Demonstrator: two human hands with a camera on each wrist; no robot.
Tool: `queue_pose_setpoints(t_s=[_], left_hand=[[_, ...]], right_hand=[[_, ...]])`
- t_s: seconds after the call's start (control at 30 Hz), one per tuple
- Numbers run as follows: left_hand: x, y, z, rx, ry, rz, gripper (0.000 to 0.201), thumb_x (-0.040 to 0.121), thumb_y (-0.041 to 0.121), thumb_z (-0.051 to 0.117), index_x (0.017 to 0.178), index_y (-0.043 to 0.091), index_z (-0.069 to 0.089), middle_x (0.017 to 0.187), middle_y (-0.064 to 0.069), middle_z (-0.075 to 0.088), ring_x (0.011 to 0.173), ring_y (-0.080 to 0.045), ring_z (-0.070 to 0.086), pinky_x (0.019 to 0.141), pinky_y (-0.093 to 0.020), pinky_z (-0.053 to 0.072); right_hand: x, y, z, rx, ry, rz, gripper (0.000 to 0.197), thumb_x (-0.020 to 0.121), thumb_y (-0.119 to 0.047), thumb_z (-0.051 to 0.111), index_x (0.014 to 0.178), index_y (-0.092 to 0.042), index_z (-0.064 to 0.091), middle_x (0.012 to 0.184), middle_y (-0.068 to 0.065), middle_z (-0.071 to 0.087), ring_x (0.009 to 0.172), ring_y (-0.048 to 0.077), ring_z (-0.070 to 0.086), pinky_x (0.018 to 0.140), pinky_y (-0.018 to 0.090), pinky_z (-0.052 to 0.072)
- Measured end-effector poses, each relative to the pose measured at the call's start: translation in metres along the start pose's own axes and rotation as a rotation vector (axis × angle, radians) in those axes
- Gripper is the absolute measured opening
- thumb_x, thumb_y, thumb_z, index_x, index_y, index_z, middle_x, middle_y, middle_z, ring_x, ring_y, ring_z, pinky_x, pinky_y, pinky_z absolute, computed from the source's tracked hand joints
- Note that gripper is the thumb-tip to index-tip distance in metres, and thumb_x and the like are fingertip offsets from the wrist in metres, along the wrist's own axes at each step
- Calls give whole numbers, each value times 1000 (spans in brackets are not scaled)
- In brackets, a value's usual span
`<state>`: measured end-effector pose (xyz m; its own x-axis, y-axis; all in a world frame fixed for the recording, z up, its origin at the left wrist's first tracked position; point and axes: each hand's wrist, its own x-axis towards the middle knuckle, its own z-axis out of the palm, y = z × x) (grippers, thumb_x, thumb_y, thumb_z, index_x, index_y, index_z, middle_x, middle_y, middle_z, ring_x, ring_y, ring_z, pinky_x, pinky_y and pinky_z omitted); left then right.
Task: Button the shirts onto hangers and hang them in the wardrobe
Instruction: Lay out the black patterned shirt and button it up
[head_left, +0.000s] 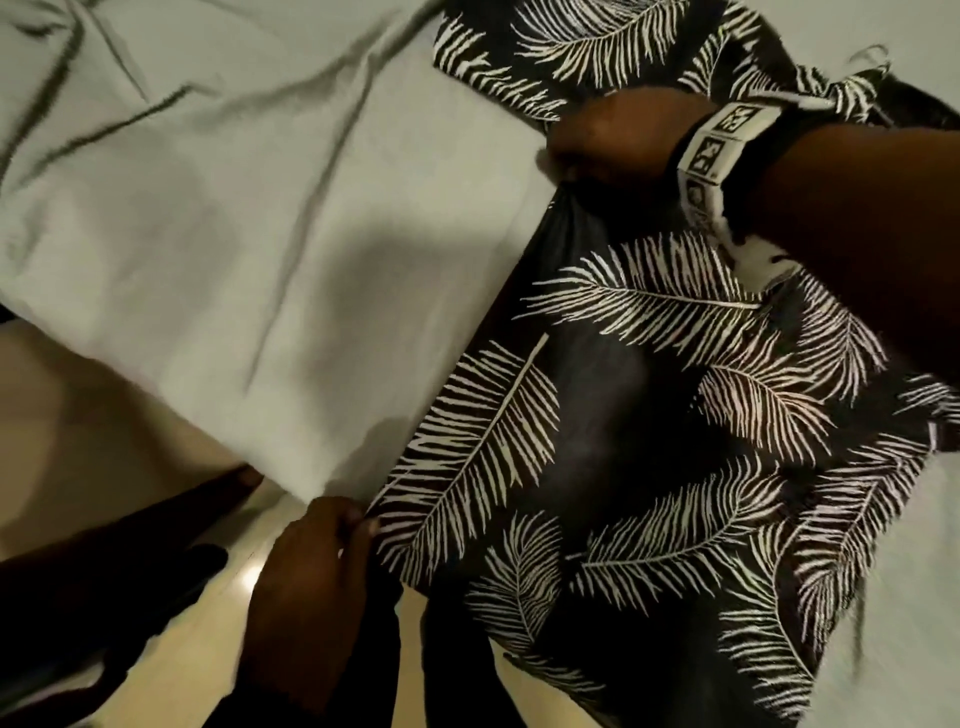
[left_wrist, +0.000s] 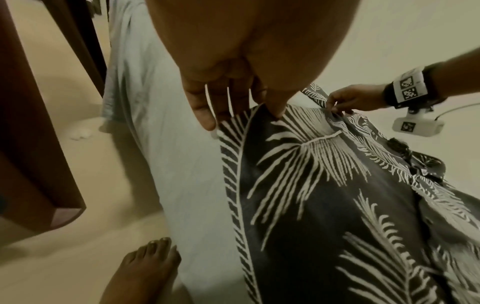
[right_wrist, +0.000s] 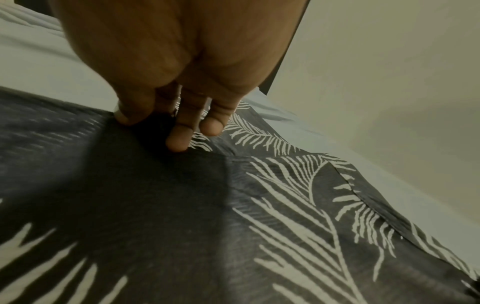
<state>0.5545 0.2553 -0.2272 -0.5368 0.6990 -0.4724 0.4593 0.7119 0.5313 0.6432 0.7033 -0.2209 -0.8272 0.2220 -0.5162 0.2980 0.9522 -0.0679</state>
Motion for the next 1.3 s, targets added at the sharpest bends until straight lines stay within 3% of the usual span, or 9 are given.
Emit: queue_pose_setpoints(t_s=[0.2,0.33,0.47,0.63,0.8,0.97,1.1,1.2,1.3], left_hand=[[15,-38,-3,-89,-78,27,20,94,24,68,108,29,55,88,17,58,82,-7,60,68,-34,52],[20,-63,-7,24,-170,237,18,96,33,53,96,21,65,87,13,54,77,-12,55,65,-36,49],[23,-74,-2,-154,-237,-65,19,93,10,68,86,27,68,90,17,63,87,-10,62,79,-41,53],[25,-84,5,-169,-288,-110,20,94,9,65,86,27,69,86,13,67,88,-14,65,82,-43,53],[24,-77,1,-159,-377,-125,21,97,40,47,92,34,66,91,9,70,92,-13,65,82,-41,52],[23,-78,-4,24,-335,-46,26,105,36,44,84,40,59,85,10,68,82,-13,63,74,-43,53],[19,-60,-27,266,-233,-174,18,104,22,50,101,18,68,91,-8,65,80,-30,57,74,-42,45],[20,-33,-39,313,-51,156,30,102,24,42,115,9,66,102,-13,65,94,-37,61,78,-43,46],[22,-8,-16,320,-121,527,54,96,26,48,146,6,48,145,-18,52,136,-35,46,109,-50,38]], right_hand=[[5,-3,3,64,-28,45,15,91,-11,59,104,-18,63,110,15,63,103,37,60,86,46,50],[8,-1,2,94,-18,60,14,90,-10,59,99,-21,63,108,11,62,103,34,59,86,43,48],[4,7,11,198,69,117,12,92,-6,54,99,-13,62,107,14,61,100,33,58,89,41,46],[5,8,19,189,102,129,10,93,-14,59,103,-14,59,110,13,59,102,33,57,90,42,47],[2,3,13,139,105,136,20,94,-22,59,112,-13,59,117,13,59,108,36,57,93,46,46],[-14,-26,15,182,422,162,32,100,-35,39,122,-20,58,124,5,61,111,26,59,95,40,48],[-48,-96,52,433,684,296,33,93,-18,52,123,-13,64,127,8,62,118,26,58,101,33,42],[-91,-184,101,600,618,535,63,85,-15,62,146,-11,48,155,13,40,143,31,37,116,45,33],[-120,-282,137,636,306,673,88,89,-35,60,160,-14,12,168,10,0,154,30,-3,122,58,9]])
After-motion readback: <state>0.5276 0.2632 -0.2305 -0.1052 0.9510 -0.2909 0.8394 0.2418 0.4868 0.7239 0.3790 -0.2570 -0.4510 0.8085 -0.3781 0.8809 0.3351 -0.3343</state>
